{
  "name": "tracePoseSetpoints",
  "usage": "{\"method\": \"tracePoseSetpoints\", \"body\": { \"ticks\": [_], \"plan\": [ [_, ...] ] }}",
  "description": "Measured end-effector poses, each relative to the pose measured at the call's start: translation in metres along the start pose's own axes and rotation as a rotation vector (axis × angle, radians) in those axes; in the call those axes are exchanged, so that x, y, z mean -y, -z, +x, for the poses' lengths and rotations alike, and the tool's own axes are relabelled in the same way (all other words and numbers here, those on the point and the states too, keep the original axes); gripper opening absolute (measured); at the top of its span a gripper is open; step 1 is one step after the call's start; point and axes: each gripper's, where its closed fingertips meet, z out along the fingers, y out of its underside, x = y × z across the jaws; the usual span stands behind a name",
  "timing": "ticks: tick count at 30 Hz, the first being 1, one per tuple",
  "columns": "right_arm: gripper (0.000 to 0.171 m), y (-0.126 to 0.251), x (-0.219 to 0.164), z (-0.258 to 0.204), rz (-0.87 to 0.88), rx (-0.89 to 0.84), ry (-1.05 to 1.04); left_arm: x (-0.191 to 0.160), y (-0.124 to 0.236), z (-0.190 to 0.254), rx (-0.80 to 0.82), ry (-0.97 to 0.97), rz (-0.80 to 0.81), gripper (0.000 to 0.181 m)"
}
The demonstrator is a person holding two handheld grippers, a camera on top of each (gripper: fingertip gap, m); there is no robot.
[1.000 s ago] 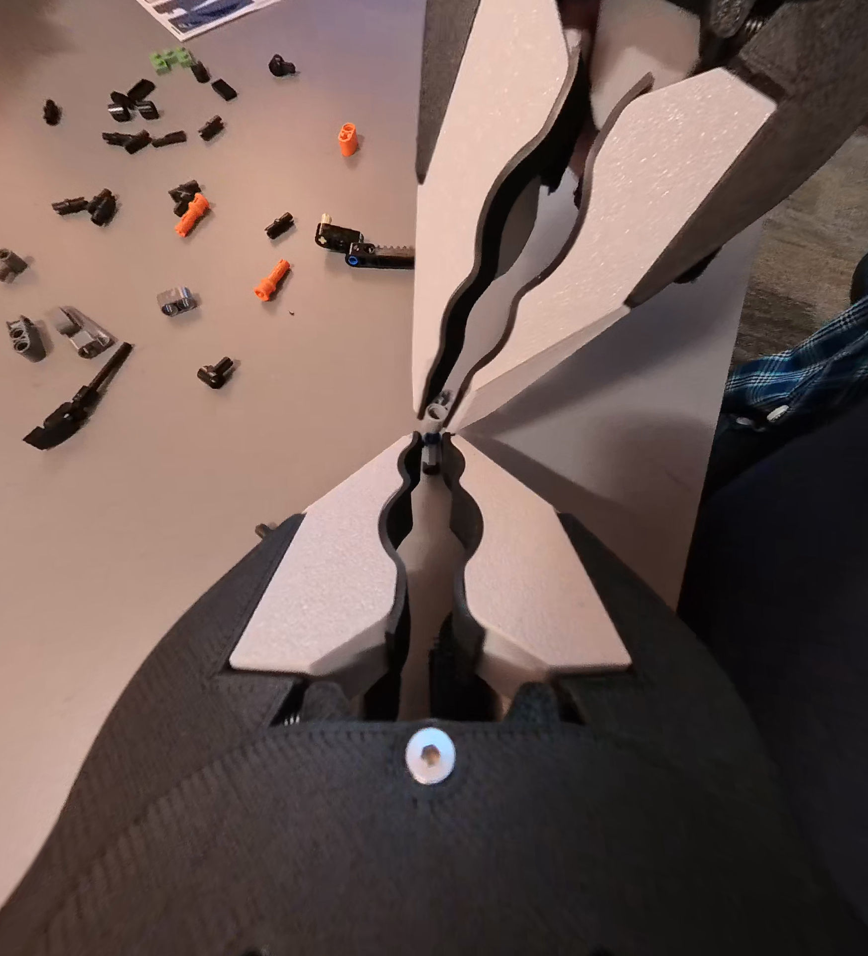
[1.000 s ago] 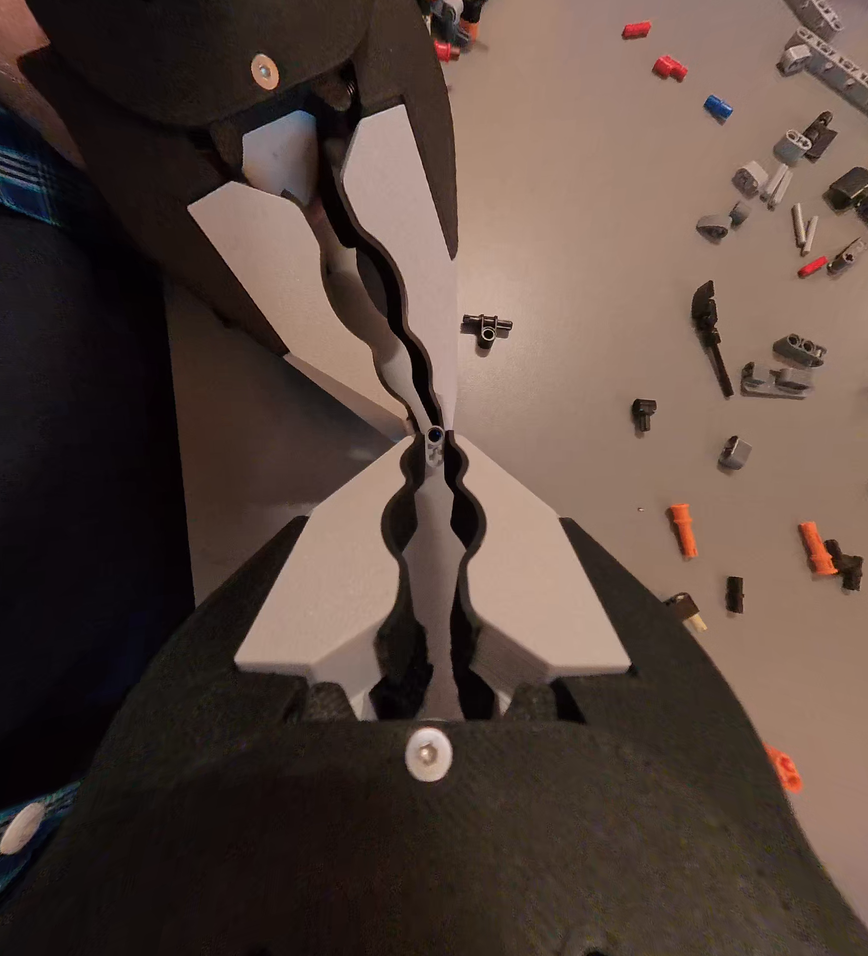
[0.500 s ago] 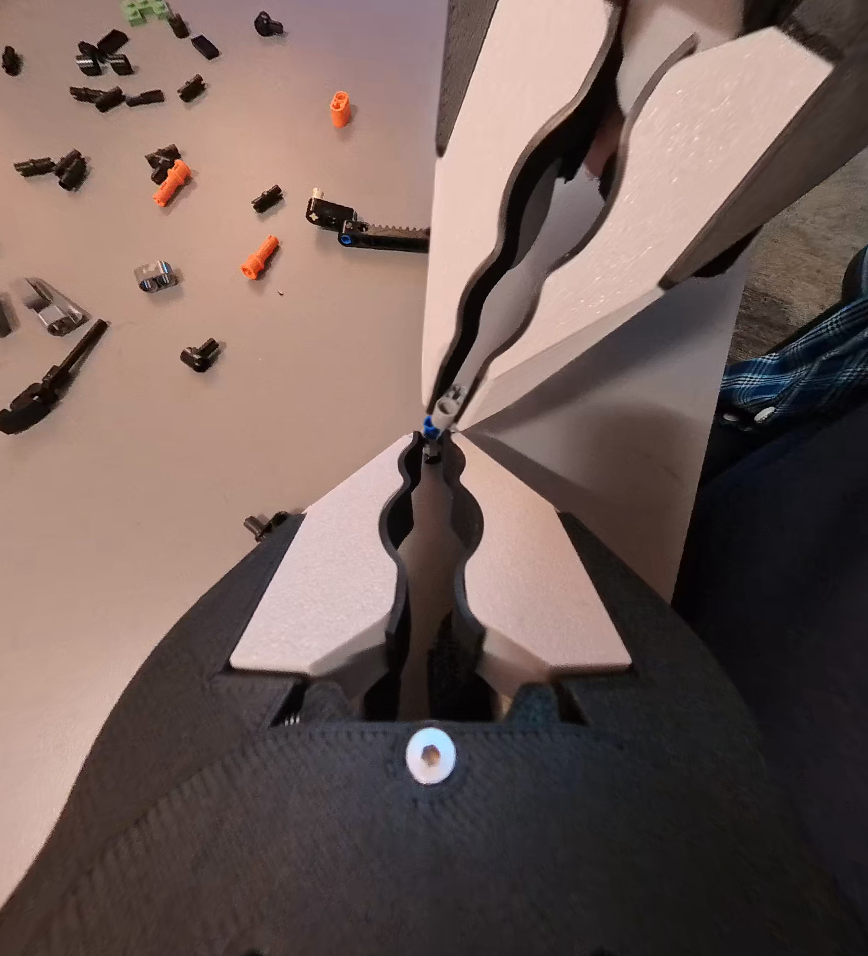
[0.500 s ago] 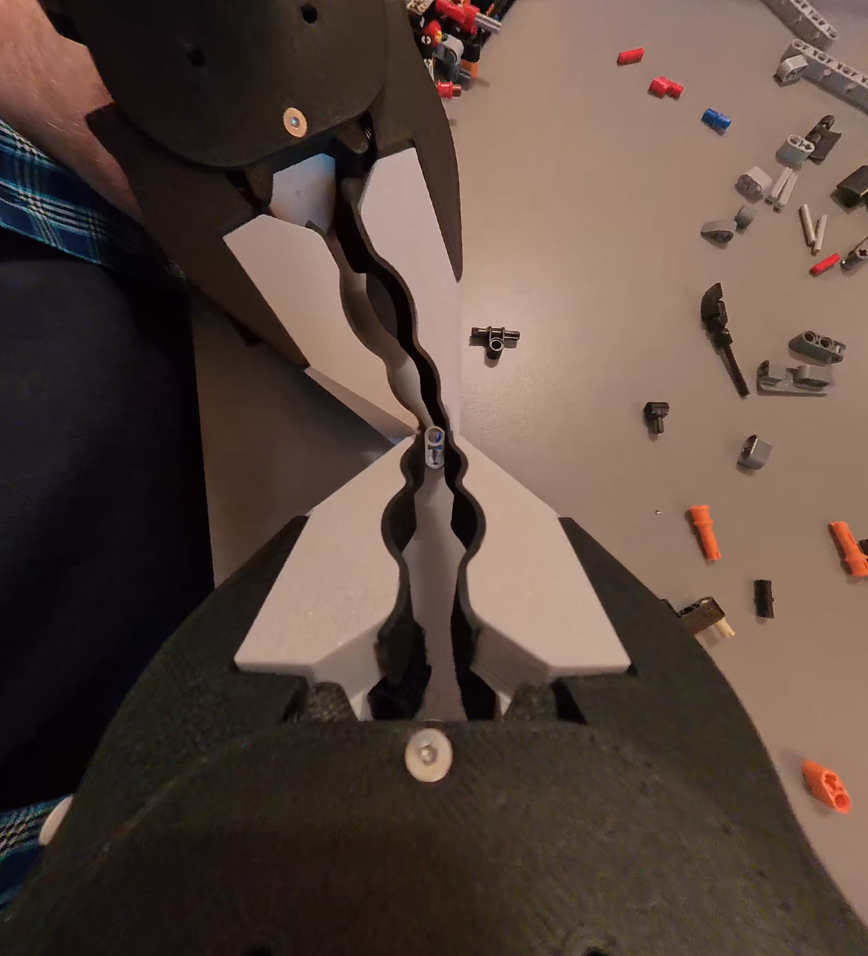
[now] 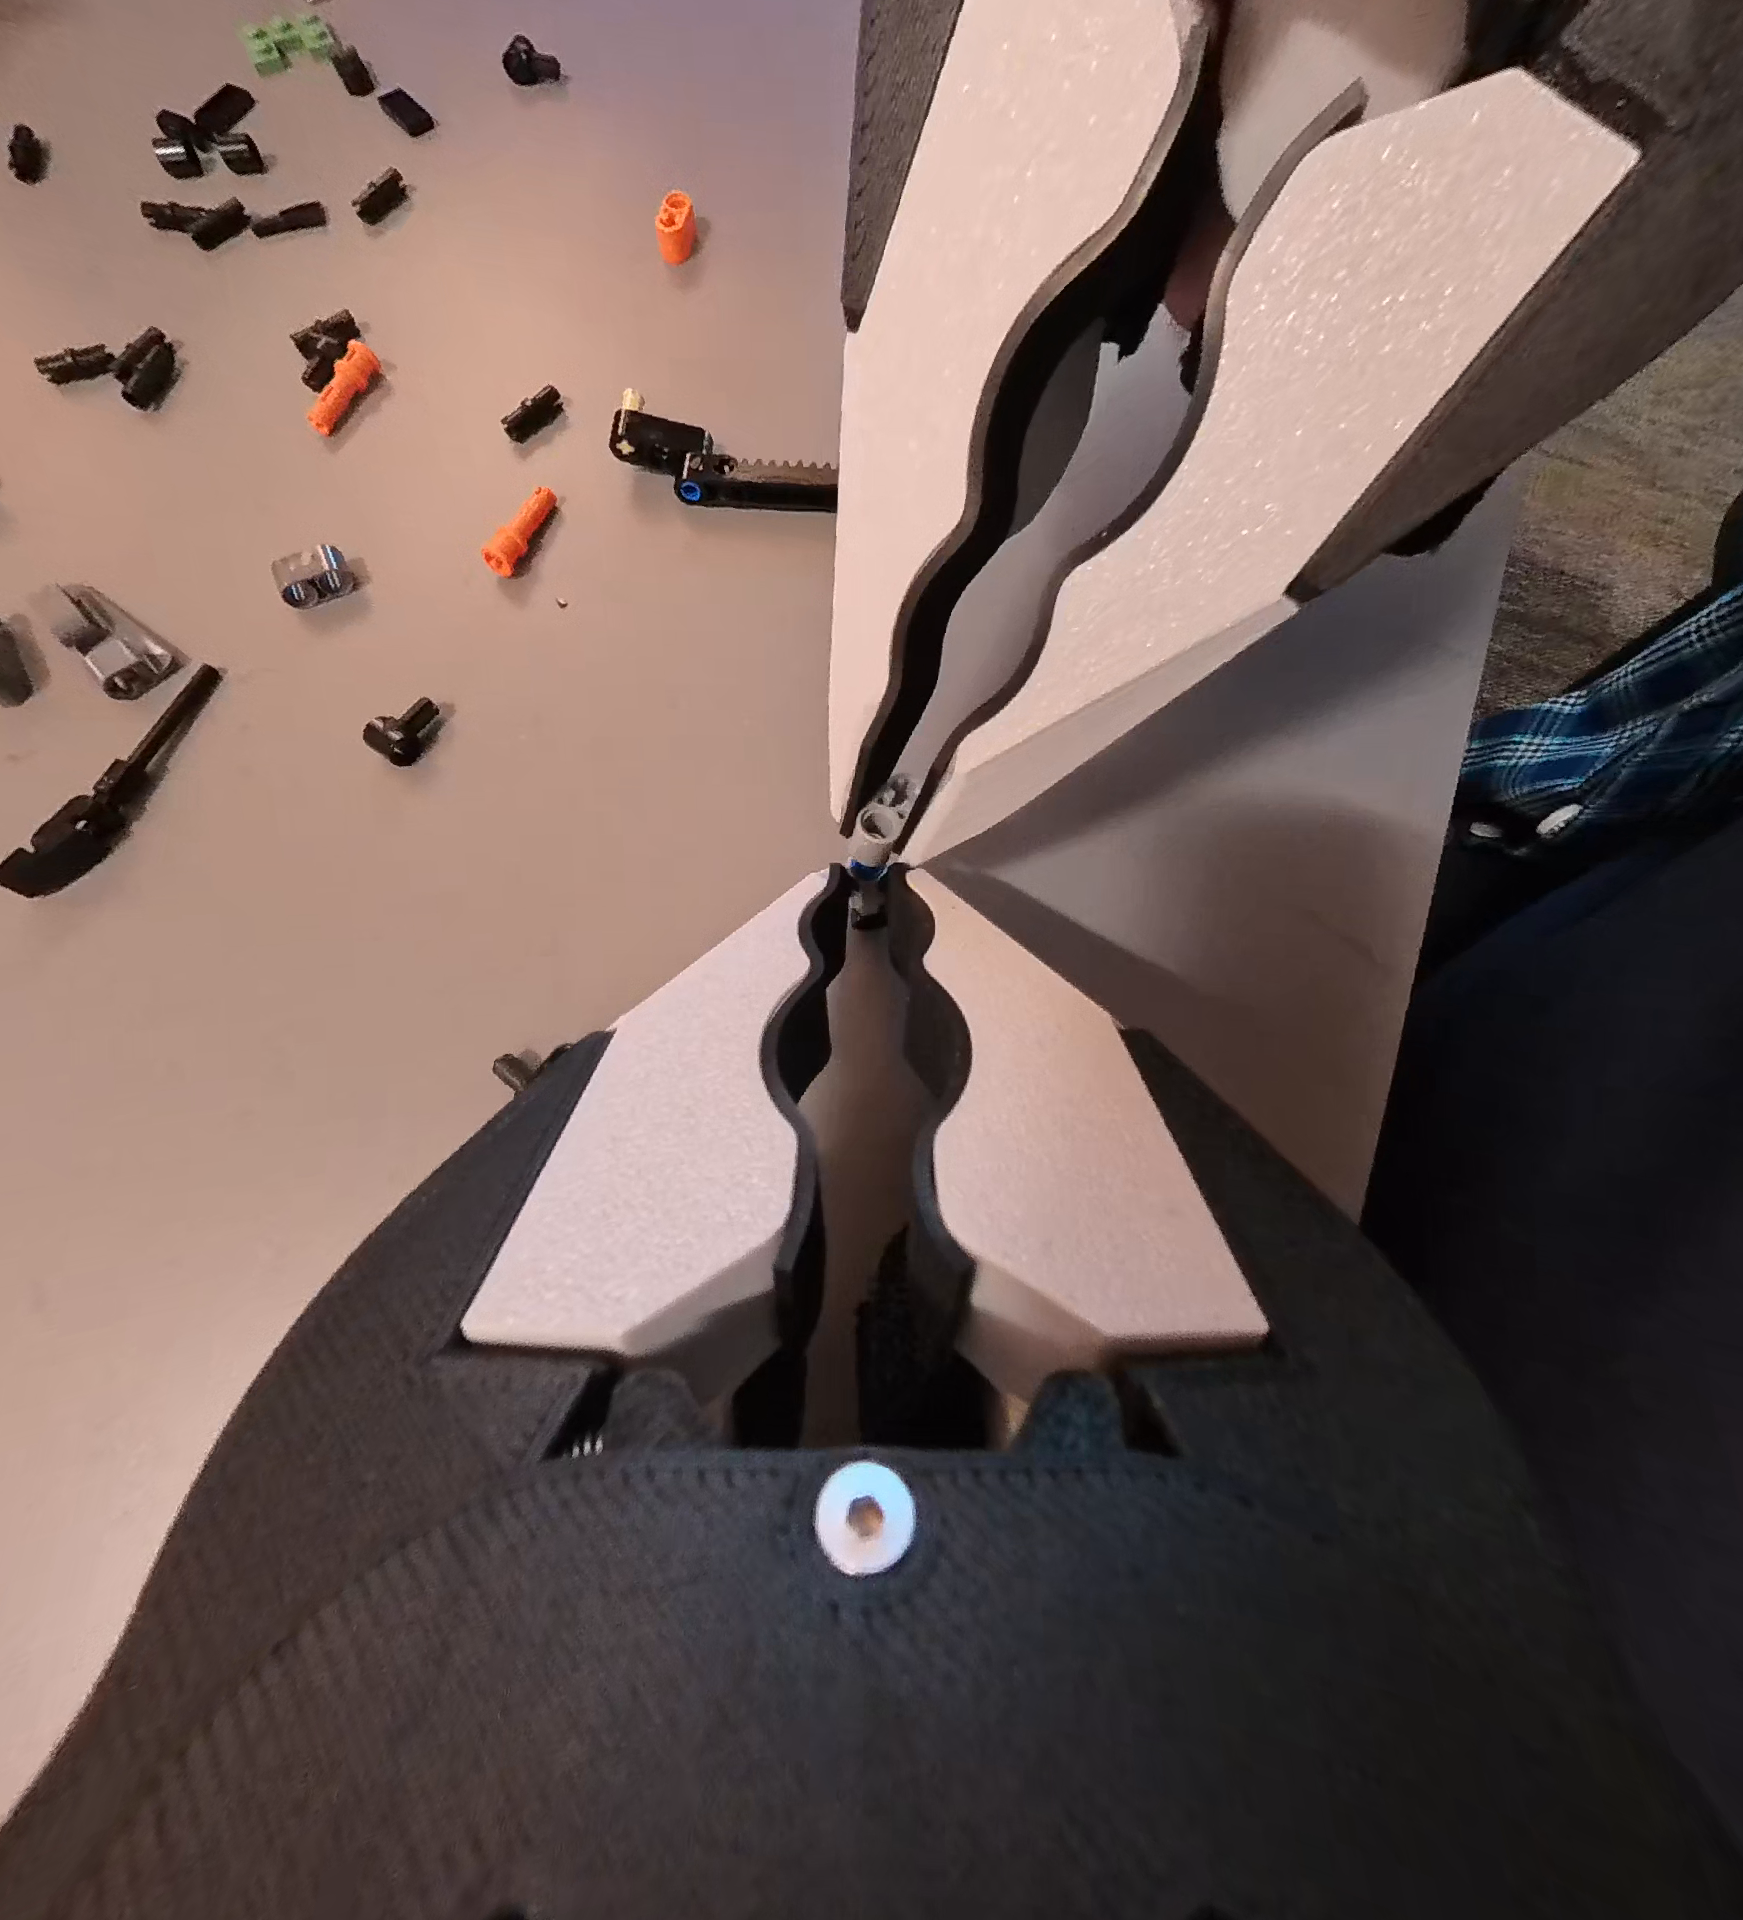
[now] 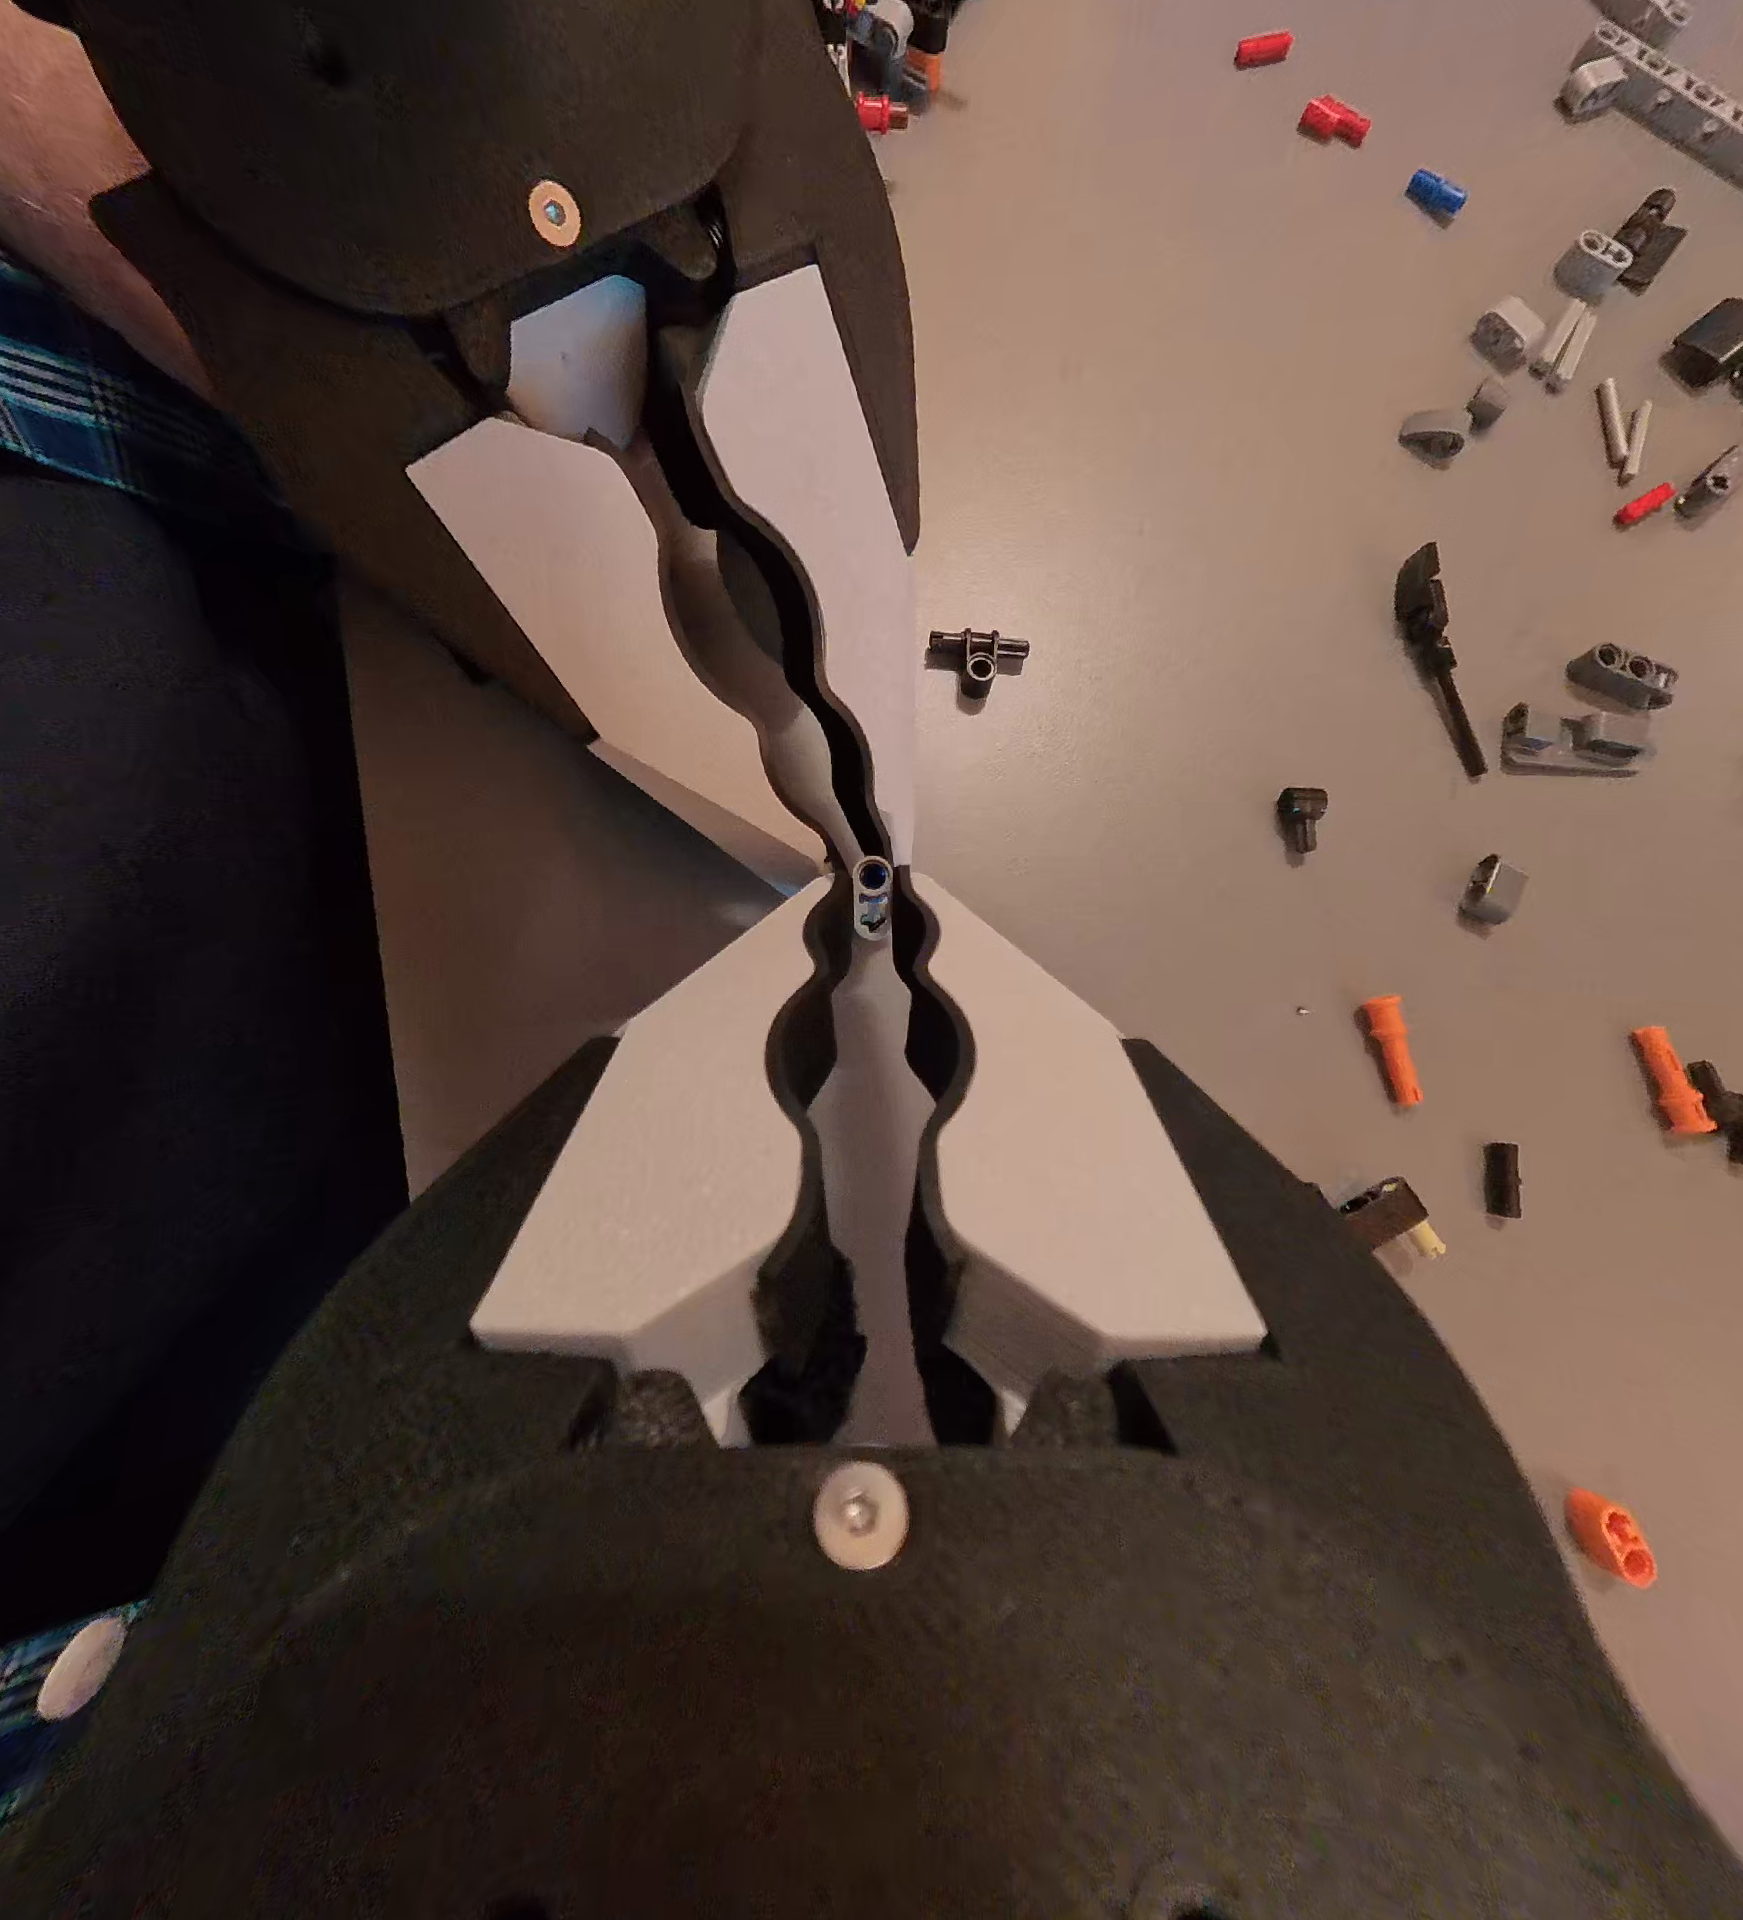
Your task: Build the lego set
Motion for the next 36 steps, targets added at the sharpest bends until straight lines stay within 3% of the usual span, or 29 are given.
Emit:
{"method": "tracePoseSetpoints", "body": {
  "ticks": [14,23,36],
  "plan": [
    [0.006,0.002,-0.003,0.002,-0.086,-0.036,0.051,0.002,-0.003,0.000,0.026,-0.058,-0.007,0.006],
    [0.006,0.004,-0.006,0.001,-0.026,0.021,-0.060,0.004,-0.005,0.001,0.016,-0.034,-0.009,0.007],
    [0.006,0.006,-0.008,0.004,-0.028,-0.003,-0.048,0.003,-0.011,0.003,0.013,-0.044,-0.036,0.006]
  ]
}}
